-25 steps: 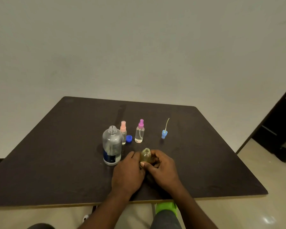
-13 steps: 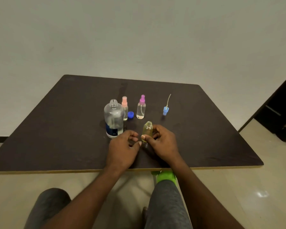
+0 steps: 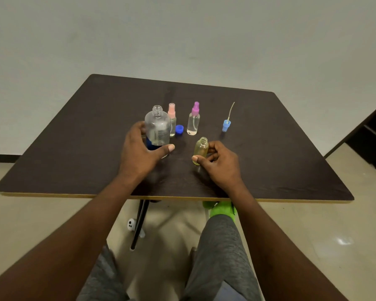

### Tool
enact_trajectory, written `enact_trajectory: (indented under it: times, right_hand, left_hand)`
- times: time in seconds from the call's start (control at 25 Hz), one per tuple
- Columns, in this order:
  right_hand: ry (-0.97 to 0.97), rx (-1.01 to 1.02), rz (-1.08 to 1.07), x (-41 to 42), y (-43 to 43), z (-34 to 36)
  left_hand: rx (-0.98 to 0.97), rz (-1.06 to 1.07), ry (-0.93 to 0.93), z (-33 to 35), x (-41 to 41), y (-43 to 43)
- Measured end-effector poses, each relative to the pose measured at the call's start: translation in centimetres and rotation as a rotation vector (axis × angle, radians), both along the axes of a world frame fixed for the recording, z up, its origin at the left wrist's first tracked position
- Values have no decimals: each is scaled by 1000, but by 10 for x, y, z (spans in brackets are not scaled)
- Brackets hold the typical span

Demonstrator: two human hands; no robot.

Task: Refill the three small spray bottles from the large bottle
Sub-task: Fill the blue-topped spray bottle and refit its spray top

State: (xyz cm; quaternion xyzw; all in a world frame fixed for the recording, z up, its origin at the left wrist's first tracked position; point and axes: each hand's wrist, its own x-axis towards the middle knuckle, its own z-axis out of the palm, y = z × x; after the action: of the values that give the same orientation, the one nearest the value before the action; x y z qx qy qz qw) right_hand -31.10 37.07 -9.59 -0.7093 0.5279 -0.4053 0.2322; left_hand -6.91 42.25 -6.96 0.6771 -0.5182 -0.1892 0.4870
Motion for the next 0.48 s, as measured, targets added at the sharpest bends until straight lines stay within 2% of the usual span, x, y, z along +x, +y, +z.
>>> enact_trajectory:
  times: [0.08, 0.24, 0.48]
  right_hand:
    - [9, 0, -2, -1, 0, 0]
    - [23, 3, 2, 0, 0, 2]
    - [-26, -88, -25, -1, 4, 4]
  left_hand:
    - [10, -43, -40, 0, -4, -8]
    - [-24, 13, -117, 4, -7, -14]
    - [-153, -50, -606, 12, -5, -6]
